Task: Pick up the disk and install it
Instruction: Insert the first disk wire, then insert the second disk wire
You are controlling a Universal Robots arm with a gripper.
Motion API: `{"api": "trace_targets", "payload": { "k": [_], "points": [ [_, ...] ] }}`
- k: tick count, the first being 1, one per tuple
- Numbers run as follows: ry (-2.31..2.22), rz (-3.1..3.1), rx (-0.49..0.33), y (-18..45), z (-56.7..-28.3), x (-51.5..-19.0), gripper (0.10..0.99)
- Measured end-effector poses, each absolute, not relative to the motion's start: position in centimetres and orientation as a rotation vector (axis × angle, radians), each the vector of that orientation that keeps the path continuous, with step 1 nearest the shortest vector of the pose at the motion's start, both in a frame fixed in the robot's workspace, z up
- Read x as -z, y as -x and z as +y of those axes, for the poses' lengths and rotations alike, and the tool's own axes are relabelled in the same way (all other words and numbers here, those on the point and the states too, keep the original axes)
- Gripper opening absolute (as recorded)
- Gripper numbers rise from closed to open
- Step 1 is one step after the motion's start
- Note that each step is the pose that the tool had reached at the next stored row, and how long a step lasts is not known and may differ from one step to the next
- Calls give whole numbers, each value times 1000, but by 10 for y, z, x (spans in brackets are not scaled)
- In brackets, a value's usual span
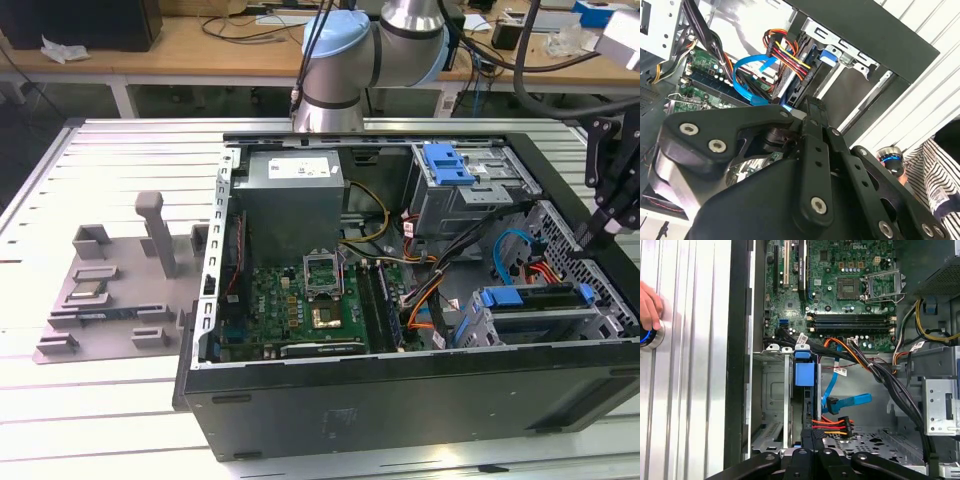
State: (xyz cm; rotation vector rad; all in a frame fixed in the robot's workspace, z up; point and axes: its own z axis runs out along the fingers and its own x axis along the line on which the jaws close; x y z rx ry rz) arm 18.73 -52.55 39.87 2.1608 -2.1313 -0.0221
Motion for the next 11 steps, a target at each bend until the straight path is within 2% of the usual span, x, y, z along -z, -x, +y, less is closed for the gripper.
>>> {"api": "trace_targets", "payload": {
  "k": [5, 9, 11],
  "points": [
    [-2161, -2131, 22, -187, -526, -399, 106],
    [-2161, -2131, 22, -187, -526, -399, 361],
    [-2161, -2131, 22, -186, -523, -399, 361]
  ]
}}
